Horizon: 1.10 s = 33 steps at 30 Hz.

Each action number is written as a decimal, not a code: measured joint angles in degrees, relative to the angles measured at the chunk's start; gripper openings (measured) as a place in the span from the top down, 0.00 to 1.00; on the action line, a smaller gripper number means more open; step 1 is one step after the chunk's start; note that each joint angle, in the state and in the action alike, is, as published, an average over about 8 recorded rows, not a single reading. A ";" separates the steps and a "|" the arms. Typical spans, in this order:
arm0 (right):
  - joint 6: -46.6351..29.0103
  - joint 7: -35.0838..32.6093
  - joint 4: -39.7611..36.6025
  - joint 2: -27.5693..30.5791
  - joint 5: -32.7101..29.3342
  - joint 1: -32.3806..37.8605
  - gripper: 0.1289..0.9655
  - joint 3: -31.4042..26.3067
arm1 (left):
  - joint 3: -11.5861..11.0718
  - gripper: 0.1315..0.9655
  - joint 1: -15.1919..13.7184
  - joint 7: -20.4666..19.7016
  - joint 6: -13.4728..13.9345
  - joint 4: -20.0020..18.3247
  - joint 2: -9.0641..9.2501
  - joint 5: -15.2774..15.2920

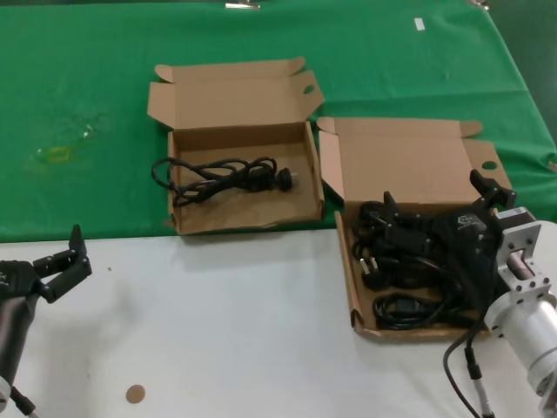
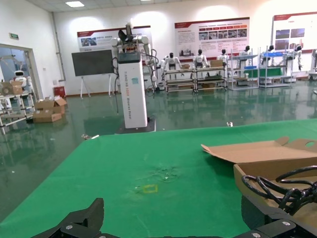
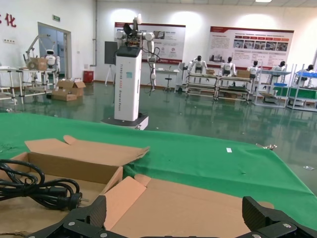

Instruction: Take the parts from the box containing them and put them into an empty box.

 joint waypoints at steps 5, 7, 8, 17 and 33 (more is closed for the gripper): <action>0.00 0.00 0.00 0.00 0.00 0.00 0.00 0.00 | 0.00 0.00 0.00 0.00 0.00 0.00 0.00 0.00; 0.00 0.00 0.00 0.00 0.00 0.00 0.00 0.00 | 0.00 0.00 0.00 0.00 0.00 0.00 0.00 0.00; 0.00 0.00 0.00 0.00 0.00 0.00 0.00 0.00 | 0.00 0.00 0.00 0.00 0.00 0.00 0.00 0.00; 0.00 0.00 0.00 0.00 0.00 0.00 0.00 0.00 | 0.00 0.00 0.00 0.00 0.00 0.00 0.00 0.00; 0.00 0.00 0.00 0.00 0.00 0.00 0.00 0.00 | 0.00 0.00 0.00 0.00 0.00 0.00 0.00 0.00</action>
